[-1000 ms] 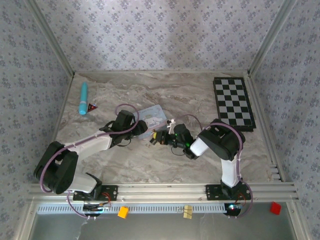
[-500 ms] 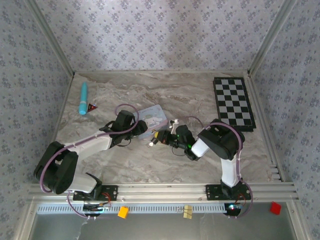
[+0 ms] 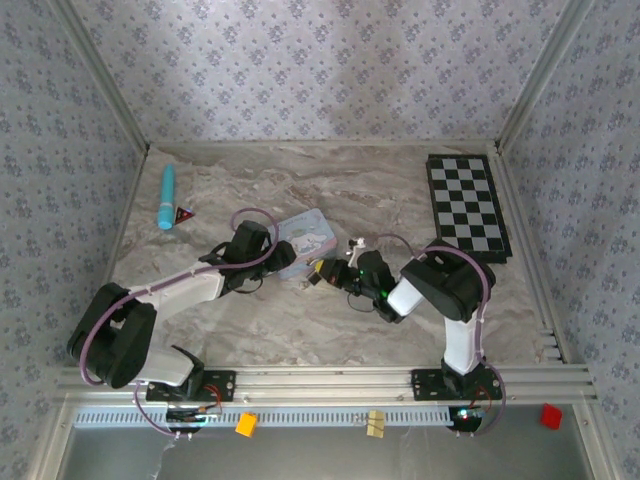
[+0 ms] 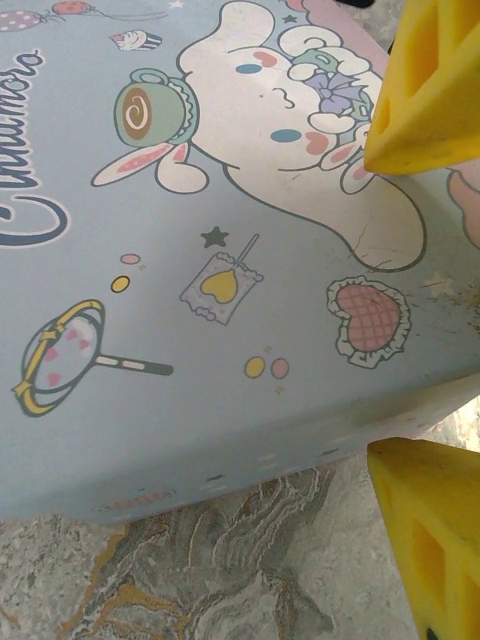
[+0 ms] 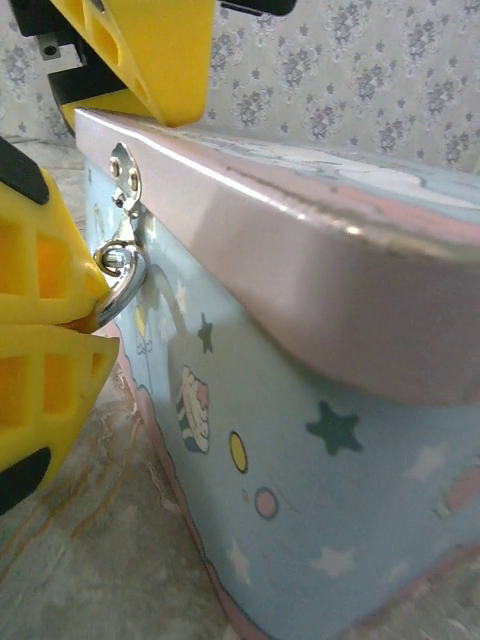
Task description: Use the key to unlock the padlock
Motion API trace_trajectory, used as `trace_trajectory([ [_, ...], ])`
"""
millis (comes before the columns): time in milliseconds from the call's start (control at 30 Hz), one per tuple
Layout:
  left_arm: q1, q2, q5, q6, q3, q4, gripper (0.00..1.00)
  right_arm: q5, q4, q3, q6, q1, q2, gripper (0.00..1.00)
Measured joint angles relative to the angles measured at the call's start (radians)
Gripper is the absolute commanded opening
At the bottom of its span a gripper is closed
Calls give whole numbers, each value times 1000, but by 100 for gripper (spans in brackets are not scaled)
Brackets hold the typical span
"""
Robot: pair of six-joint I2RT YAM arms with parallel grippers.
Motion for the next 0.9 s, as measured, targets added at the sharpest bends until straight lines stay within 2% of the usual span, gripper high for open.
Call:
trace_trajectory([
  [700, -1, 1, 4, 0, -1, 3, 70, 71, -49, -56, -5, -24, -76, 0],
  [900, -2, 8, 12, -1, -1, 10, 70, 63, 3, -68, 72, -37, -65, 0],
])
